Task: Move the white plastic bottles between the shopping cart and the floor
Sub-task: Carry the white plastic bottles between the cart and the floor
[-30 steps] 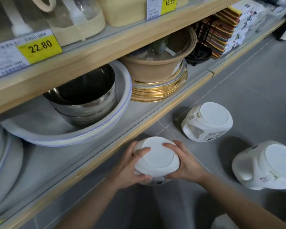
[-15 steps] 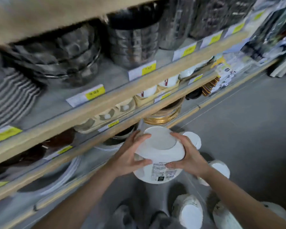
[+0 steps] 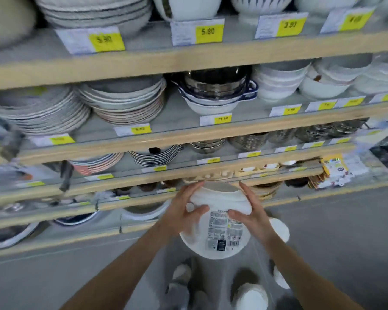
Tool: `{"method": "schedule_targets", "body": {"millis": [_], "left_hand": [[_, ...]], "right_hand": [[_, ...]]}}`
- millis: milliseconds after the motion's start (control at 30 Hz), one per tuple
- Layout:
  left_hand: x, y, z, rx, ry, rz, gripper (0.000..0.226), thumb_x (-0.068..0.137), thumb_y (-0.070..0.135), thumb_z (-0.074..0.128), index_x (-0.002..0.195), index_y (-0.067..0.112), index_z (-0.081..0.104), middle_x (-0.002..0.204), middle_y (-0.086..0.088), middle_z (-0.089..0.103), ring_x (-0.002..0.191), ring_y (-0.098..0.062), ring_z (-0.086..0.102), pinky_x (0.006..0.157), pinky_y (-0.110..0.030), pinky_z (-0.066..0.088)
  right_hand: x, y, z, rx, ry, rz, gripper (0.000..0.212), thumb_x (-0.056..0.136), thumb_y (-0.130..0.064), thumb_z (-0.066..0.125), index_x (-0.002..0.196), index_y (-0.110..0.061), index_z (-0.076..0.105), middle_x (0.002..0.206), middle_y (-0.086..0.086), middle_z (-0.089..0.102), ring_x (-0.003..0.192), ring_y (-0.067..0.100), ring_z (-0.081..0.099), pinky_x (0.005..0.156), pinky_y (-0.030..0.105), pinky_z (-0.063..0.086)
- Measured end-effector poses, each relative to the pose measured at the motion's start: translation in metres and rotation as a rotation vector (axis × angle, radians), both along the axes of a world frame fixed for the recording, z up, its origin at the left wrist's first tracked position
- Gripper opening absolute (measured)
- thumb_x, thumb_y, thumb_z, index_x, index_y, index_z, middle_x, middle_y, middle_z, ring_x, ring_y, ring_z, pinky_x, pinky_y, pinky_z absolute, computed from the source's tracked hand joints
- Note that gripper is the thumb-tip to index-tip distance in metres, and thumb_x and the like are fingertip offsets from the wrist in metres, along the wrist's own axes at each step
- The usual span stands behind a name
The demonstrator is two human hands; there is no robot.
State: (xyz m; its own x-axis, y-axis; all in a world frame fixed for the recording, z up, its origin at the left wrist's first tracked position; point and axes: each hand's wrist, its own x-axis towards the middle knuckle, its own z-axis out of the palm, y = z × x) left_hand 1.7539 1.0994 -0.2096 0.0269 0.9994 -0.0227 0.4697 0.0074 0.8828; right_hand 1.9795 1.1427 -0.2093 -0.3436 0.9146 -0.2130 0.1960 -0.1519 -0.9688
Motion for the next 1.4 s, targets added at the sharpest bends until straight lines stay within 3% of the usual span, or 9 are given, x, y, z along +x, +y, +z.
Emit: {"method": "schedule_targets", "body": {"millis": [133, 233, 400, 533, 667, 800, 933, 1133, 1400], "left_hand": [[-0.035, -0.046, 0.015, -0.002, -0.071, 0.202, 0.056, 0.085, 0.044, 0.063, 0.13, 0.055, 0.033, 0.133, 0.023, 0.039, 0.122, 0.015, 0.036, 0.107, -0.025, 0.036], [-0.071, -0.083, 0.028, -0.008, -0.126, 0.349, 0.052, 0.084, 0.053, 0.062, 0.129, 0.057, 0.036, 0.134, 0.029, 0.036, 0.128, -0.001, 0.039, 0.108, -0.036, 0.038], [-0.137, -0.155, 0.051, 0.0, -0.075, 0.593, 0.051, 0.09, 0.042, 0.059, 0.133, 0.052, 0.034, 0.138, 0.021, 0.033, 0.122, 0.009, 0.029, 0.09, 0.002, 0.024], [-0.201, -0.228, 0.06, 0.04, -0.102, 0.743, 0.048, 0.085, 0.051, 0.061, 0.12, 0.065, 0.032, 0.14, 0.018, 0.035, 0.131, 0.003, 0.027, 0.103, -0.016, 0.023], [-0.272, -0.318, 0.068, 0.067, -0.076, 0.909, 0.05, 0.086, 0.047, 0.062, 0.126, 0.058, 0.034, 0.145, 0.013, 0.037, 0.135, 0.001, 0.028, 0.109, -0.02, 0.023], [-0.342, -0.417, 0.084, 0.092, 0.004, 1.024, 0.048, 0.084, 0.049, 0.061, 0.122, 0.058, 0.034, 0.138, 0.015, 0.041, 0.13, -0.003, 0.035, 0.107, -0.021, 0.027], [-0.408, -0.508, 0.099, 0.096, 0.033, 1.134, 0.05, 0.073, 0.067, 0.053, 0.12, 0.06, 0.036, 0.131, 0.012, 0.047, 0.124, -0.004, 0.041, 0.099, -0.017, 0.031], [-0.495, -0.608, 0.096, 0.113, 0.027, 1.303, 0.049, 0.074, 0.065, 0.054, 0.12, 0.057, 0.042, 0.124, 0.016, 0.053, 0.119, -0.009, 0.048, 0.104, -0.035, 0.04], [-0.641, -0.687, 0.081, 0.097, 0.044, 1.458, 0.064, 0.072, 0.068, 0.051, 0.13, 0.042, 0.043, 0.128, 0.01, 0.053, 0.119, -0.01, 0.049, 0.102, -0.029, 0.037]], "right_hand": [[-0.053, -0.007, 0.018, 0.011, 0.025, 0.14, 0.073, 0.067, -0.027, 0.081, 0.13, -0.037, 0.045, 0.13, -0.008, 0.051, 0.112, 0.009, 0.055, 0.08, 0.015, 0.05], [-0.105, -0.013, 0.032, 0.028, 0.019, 0.255, 0.061, 0.076, -0.012, 0.075, 0.127, -0.032, 0.048, 0.124, -0.008, 0.052, 0.101, -0.002, 0.054, 0.07, 0.009, 0.05], [-0.204, -0.043, 0.054, 0.0, 0.034, 0.481, 0.063, 0.073, -0.012, 0.079, 0.126, -0.028, 0.05, 0.116, -0.011, 0.059, 0.088, -0.009, 0.061, 0.067, 0.013, 0.052], [-0.294, -0.092, 0.066, -0.005, 0.031, 0.636, 0.083, 0.047, -0.043, 0.083, 0.124, -0.031, 0.055, 0.116, -0.003, 0.065, 0.088, 0.002, 0.067, 0.064, 0.016, 0.051], [-0.389, -0.169, 0.078, 0.016, 0.08, 0.754, 0.057, 0.069, -0.022, 0.082, 0.118, -0.034, 0.055, 0.114, -0.009, 0.062, 0.084, -0.006, 0.062, 0.061, 0.01, 0.049], [-0.482, -0.258, 0.089, 0.025, 0.108, 0.892, 0.078, 0.047, -0.049, 0.076, 0.121, -0.033, 0.055, 0.117, -0.01, 0.061, 0.089, -0.003, 0.064, 0.066, 0.015, 0.051], [-0.569, -0.343, 0.095, -0.022, 0.14, 0.991, 0.07, 0.06, -0.032, 0.078, 0.126, -0.03, 0.054, 0.116, 0.0, 0.064, 0.098, 0.018, 0.066, 0.07, 0.024, 0.056], [-0.693, -0.433, 0.092, 0.027, 0.111, 1.143, 0.059, 0.065, -0.031, 0.082, 0.118, -0.038, 0.058, 0.114, -0.005, 0.065, 0.096, 0.01, 0.064, 0.076, 0.024, 0.053], [-0.877, -0.512, 0.078, -0.001, 0.13, 1.312, 0.06, 0.069, -0.022, 0.082, 0.122, -0.036, 0.056, 0.113, -0.008, 0.064, 0.099, 0.011, 0.064, 0.086, 0.03, 0.053]]}}
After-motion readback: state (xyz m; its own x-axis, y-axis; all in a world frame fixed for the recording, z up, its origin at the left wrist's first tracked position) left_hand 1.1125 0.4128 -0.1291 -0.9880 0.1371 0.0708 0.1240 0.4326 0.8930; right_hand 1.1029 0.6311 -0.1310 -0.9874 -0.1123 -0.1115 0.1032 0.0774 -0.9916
